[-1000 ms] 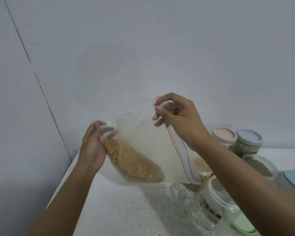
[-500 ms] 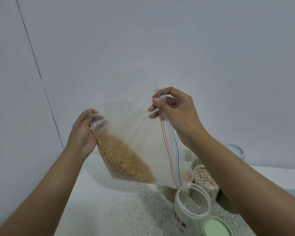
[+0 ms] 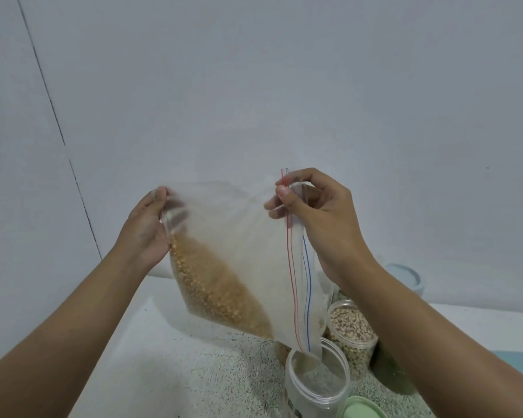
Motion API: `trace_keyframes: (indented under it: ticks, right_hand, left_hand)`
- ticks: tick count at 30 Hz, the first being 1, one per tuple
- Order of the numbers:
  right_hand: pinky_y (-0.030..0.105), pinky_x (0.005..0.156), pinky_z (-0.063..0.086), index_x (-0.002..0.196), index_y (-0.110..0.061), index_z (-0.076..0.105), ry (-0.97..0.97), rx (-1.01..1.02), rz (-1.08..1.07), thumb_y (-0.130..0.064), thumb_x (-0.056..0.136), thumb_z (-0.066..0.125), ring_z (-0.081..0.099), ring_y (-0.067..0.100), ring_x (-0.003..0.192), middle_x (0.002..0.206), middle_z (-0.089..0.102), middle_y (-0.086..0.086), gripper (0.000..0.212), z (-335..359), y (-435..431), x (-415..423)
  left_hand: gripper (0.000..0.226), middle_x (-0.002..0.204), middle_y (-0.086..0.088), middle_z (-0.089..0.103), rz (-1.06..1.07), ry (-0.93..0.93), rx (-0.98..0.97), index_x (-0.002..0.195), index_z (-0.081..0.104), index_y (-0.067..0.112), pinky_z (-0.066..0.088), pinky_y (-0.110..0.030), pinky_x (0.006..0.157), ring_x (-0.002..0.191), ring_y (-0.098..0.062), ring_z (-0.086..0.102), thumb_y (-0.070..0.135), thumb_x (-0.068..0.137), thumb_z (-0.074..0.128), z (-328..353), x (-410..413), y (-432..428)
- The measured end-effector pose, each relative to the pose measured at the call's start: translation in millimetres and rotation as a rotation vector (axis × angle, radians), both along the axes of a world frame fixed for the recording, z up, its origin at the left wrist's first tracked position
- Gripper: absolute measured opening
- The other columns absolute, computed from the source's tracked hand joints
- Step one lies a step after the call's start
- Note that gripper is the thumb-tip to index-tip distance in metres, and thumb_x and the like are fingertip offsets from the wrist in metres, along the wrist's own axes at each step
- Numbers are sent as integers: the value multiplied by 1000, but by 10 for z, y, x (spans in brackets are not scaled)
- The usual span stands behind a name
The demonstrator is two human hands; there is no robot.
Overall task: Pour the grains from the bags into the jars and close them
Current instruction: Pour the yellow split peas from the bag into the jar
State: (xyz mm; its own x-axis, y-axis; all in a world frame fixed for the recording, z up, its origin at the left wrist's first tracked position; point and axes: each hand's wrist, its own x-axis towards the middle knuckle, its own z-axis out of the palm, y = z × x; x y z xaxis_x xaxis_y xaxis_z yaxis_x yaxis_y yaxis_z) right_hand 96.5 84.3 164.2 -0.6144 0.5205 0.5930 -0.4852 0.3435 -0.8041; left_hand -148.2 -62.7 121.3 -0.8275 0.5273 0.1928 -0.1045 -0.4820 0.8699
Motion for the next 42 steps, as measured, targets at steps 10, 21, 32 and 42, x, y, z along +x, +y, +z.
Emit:
trace_keyframes:
  ticks: [10, 21, 32, 42]
  right_hand:
    - [60, 83, 53, 98, -6, 66, 38, -39, -42, -6, 99, 64, 72, 28, 75, 80, 75, 11, 2, -25, 53, 134]
    - [46, 75, 51, 95, -10, 67, 82, -96, -56, -8, 98, 66, 70, 28, 72, 79, 74, 13, 3, -87, 74, 300]
    - [42, 72, 49, 97, -6, 65, 113, -149, -15, -7, 98, 64, 70, 27, 71, 80, 74, 16, 2, -147, 27, 429]
    - [33, 67, 49, 98, -5, 64, 141, -177, 5, -5, 98, 63, 69, 28, 72, 81, 73, 19, 1, -151, -21, 523]
  left_hand:
    - [19, 90, 4, 70, -53, 45, -42, 90, 69, 26, 49, -32, 65, 74, -15, 72, 34, 102, 56, 157, 5, 142]
    - [32, 78, 9, 69, -39, 51, -78, 75, 70, 29, 44, -28, 60, 69, -12, 69, 34, 103, 56, 326, 272, 198]
    - [33, 78, 9, 69, -36, 85, -65, 75, 72, 29, 44, -30, 63, 68, -11, 69, 34, 103, 56, 376, 394, 115]
    - [35, 76, 10, 68, -10, 119, -87, 73, 72, 30, 43, -29, 62, 69, -12, 68, 35, 103, 55, 488, 521, 63]
